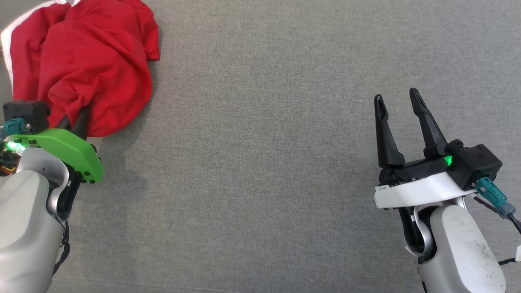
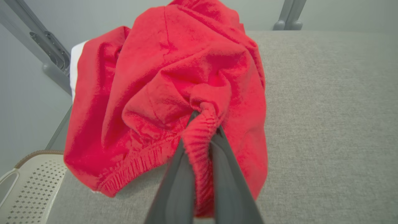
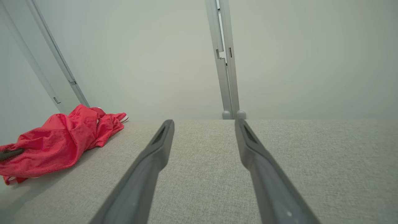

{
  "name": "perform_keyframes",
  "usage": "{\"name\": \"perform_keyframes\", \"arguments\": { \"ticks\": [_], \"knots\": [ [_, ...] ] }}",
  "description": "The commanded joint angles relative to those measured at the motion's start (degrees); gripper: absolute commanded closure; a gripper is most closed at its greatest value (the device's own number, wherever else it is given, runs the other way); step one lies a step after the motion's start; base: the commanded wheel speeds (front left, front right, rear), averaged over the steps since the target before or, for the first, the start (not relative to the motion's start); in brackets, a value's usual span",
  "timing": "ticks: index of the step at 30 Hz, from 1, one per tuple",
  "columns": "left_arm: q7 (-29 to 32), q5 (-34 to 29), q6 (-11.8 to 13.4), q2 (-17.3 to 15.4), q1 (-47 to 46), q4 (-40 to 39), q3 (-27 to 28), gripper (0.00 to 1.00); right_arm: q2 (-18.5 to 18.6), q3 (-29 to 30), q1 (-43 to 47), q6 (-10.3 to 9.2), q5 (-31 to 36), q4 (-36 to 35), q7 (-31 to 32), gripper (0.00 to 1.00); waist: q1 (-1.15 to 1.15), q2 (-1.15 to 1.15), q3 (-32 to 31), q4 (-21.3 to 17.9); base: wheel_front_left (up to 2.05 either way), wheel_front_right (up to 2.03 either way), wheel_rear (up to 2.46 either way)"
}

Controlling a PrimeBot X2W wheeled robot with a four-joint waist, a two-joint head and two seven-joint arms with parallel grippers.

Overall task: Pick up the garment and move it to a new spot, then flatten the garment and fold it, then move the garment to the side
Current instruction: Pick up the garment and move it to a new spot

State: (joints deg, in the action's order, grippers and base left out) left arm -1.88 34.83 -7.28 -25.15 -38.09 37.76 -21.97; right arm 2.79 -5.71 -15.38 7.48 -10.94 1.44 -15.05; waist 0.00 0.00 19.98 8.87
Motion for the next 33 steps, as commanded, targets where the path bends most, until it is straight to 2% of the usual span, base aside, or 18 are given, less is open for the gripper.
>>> {"name": "perform_keyframes", "arguments": {
  "ticks": [1, 8, 15, 21, 27, 33],
  "knots": [
    [-0.5, -0.7, 0.4, -0.7, 0.6, -1.4, 0.0, 1.00, 0.2, 0.4, 0.8, 0.02, -0.4, 0.2, -0.2, 0.00, 0.00, 0.00, -2.5, -0.8, 0.00, 0.00, 0.00],
    [-0.1, -2.3, 1.7, -0.5, 0.3, -11.6, -1.6, 1.00, 0.2, 1.7, 3.3, 0.02, -1.1, 0.8, -0.2, 0.00, 0.00, 0.00, -7.8, -2.9, 0.00, 0.00, 0.00],
    [1.0, -3.9, 2.6, 2.5, -1.3, -20.3, -4.8, 1.00, 0.2, 2.9, 5.9, 0.02, -1.5, 1.3, -0.2, 0.00, 0.00, 0.00, -11.6, -6.2, 0.00, 0.00, 0.00],
    [2.1, -5.0, 2.4, 7.6, -5.0, -24.9, -8.4, 1.00, 0.2, 3.5, 7.3, 0.02, -1.6, 1.8, -0.2, 0.00, 0.00, 0.00, -13.5, -9.8, 0.00, 0.00, 0.00],
    [0.3, -4.6, 2.3, 14.9, -8.6, -27.2, -11.5, 1.00, 0.2, 3.5, 7.9, 0.02, -1.2, 2.0, -0.2, 0.00, 0.00, 0.00, -13.8, -13.9, 0.00, 0.00, 0.00],
    [-1.9, -1.6, 2.0, 19.8, -9.1, -28.6, -13.2, 1.00, 0.1, 4.1, 8.0, 0.02, -1.0, 2.0, -0.2, 0.00, 0.00, 0.00, -12.5, -16.6, 0.00, 0.00, 0.00]
  ]
}}
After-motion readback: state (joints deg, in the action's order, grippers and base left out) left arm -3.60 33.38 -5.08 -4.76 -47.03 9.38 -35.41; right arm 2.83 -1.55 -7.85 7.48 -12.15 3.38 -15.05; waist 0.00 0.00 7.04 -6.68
